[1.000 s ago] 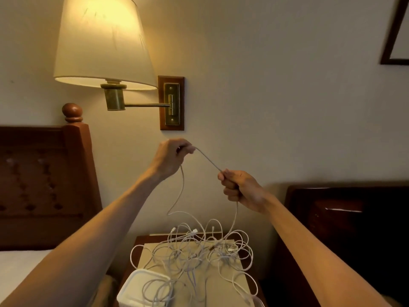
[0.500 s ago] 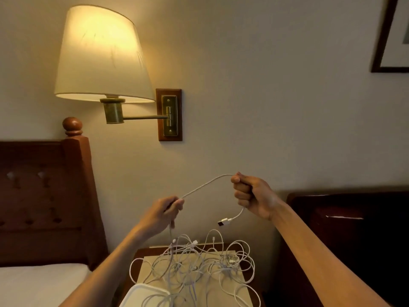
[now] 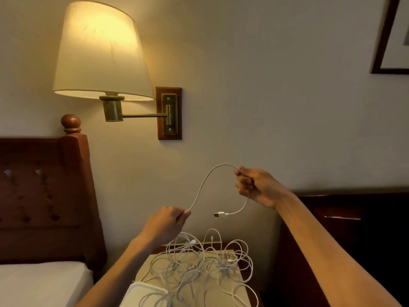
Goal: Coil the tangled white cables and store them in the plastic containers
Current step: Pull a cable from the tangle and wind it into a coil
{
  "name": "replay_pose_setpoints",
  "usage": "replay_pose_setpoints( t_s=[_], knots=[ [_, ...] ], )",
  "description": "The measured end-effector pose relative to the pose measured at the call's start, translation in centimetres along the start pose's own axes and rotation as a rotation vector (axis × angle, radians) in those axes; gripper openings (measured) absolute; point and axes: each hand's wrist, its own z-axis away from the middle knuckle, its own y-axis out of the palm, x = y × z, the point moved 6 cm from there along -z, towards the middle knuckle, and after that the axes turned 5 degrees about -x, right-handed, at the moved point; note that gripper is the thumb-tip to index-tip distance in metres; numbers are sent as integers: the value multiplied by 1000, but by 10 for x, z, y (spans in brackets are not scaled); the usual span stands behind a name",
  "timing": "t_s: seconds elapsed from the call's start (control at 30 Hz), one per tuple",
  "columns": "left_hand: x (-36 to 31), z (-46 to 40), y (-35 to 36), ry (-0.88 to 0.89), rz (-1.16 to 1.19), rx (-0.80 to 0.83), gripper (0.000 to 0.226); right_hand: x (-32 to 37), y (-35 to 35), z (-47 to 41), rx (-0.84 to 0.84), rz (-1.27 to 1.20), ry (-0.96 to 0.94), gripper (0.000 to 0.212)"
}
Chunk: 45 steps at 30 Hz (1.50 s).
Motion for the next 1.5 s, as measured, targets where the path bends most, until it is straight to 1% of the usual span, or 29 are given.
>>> replay_pose_setpoints(
  t_s=[0.07, 0.13, 0.2, 0.3, 0.37, 0.43, 0.5, 0.57, 0.63, 0.7, 0.8, 0.87, 0.97, 1.07, 1.13, 1.2, 1.27, 1.37, 1.43, 1.5],
  knots=[
    [-18, 5, -5, 69, -107, 60, 47, 0, 2, 1, 14, 5, -29, 27],
    [-48, 9, -10, 172, -159, 150, 44, -1, 9, 2, 21, 96, -81, 27],
    [-79, 11, -20, 272, -162, 212, 43, -4, 18, 2, 18, 210, -130, 27],
    [-116, 8, -39, 412, -152, 206, 43, -10, 33, 3, 58, 327, -166, 29],
    [-130, 4, -51, 481, -134, 159, 39, -12, 38, 6, 71, 413, -186, 30],
    [-136, -1, -62, 526, -79, 68, 35, -13, 39, 10, 73, 476, -200, 32],
    [-137, -6, -72, 562, -24, -64, 30, -15, 42, 14, 129, 459, -203, 33],
    [-134, -9, -79, 583, -17, -180, 25, -15, 46, 18, 186, 426, -201, 32],
    [-128, -13, -82, 567, -33, -273, 23, -14, 49, 21, 216, 373, -183, 30],
    [-120, -19, -83, 529, -45, -339, 23, -14, 53, 22, 240, 263, -146, 33],
    [-110, -23, -89, 493, -12, -441, 19, -16, 56, 22, 261, 102, -73, 37],
    [-104, -26, -90, 470, 26, -463, 20, -13, 57, 22, 284, 40, -16, 38],
    [-94, -33, -86, 424, 154, -442, 26, -4, 58, 26, 318, -30, 59, 35],
    [-77, -40, -81, 367, 331, -405, 35, 4, 58, 29, 353, -112, 124, 29],
    [-57, -41, -72, 320, 459, -364, 41, 13, 54, 30, 339, -162, 136, 23],
    [-32, -40, -57, 253, 541, -306, 48, 22, 47, 30, 315, -209, 122, 21],
    [-12, -35, -44, 216, 554, -262, 50, 26, 41, 30, 321, -235, 136, 25],
    [1, -28, -35, 197, 519, -240, 39, 22, 35, 28, 364, -310, 189, 23],
    [6, -25, -28, 172, 501, -239, 35, 19, 32, 24, 357, -371, 197, 21],
    [8, -25, -20, 125, 480, -229, 36, 18, 29, 19, 333, -425, 187, 21]
  ],
)
